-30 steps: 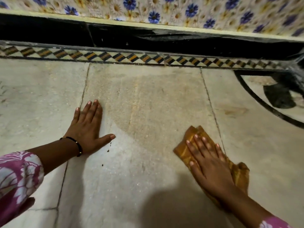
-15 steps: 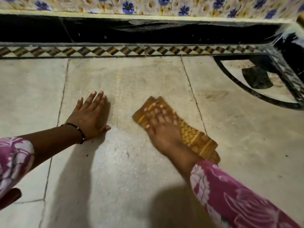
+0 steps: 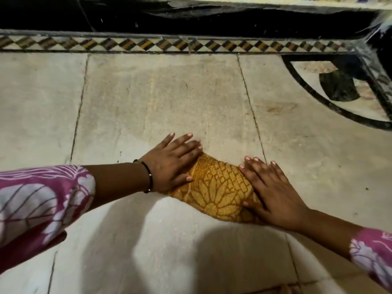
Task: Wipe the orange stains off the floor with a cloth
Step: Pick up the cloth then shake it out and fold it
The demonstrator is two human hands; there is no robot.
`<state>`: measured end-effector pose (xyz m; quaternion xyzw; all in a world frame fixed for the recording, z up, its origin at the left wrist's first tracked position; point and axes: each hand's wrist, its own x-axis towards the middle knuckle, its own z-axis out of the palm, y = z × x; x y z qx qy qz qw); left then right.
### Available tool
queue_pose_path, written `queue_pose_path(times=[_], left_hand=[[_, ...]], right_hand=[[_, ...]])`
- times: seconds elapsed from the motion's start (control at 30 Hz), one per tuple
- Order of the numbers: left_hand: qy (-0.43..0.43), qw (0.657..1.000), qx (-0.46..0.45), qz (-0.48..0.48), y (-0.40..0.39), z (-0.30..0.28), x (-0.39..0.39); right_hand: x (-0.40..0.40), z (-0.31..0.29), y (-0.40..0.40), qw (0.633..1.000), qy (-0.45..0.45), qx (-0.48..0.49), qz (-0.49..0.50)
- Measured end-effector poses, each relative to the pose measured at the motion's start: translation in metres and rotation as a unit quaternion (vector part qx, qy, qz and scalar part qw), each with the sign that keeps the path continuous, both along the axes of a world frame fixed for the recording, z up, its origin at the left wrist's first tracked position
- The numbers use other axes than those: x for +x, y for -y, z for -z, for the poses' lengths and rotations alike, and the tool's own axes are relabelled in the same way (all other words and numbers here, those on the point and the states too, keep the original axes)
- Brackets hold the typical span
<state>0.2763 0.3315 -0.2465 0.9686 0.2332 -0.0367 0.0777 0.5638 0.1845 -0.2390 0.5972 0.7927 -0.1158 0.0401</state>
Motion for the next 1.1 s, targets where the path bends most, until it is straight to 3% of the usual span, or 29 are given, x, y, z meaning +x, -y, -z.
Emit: queue_pose_path(times=[0.13, 0.33, 0.53, 0.67, 0.77, 0.9, 1.1], left_hand=[[0.057, 0.996, -0.053, -0.031, 0.006, 0.016, -0.002], [0.165, 0.969, -0.138, -0.123, 0.018, 0.022, -0.003], [0.117, 0.963, -0.112, -0.214, 0.032, -0.023, 0.012], [0.064, 0.953, -0.137, -0.263, 0.052, -0.116, -0.002], [0.057, 0.951, -0.150, -0.265, 0.066, -0.199, -0.012], [0.106, 0.919, -0.168, -0.340, 0.094, -0.381, 0.005], [0.224, 0.863, -0.181, -0.414, 0.168, -0.629, 0.028]], right_hand=[[-0.023, 0.021, -0.001, 0.993, -0.092, 0.046, 0.062], [-0.017, 0.034, -0.006, 0.992, -0.082, 0.098, 0.018], [-0.038, 0.003, -0.007, 0.989, -0.074, 0.123, 0.028], [-0.043, -0.095, -0.006, 0.988, -0.078, 0.113, 0.078], [-0.039, -0.184, -0.018, 0.974, -0.146, 0.033, 0.169], [-0.021, -0.368, -0.007, 0.958, -0.240, 0.030, 0.156], [-0.002, -0.611, 0.055, 0.943, -0.224, 0.069, 0.237]])
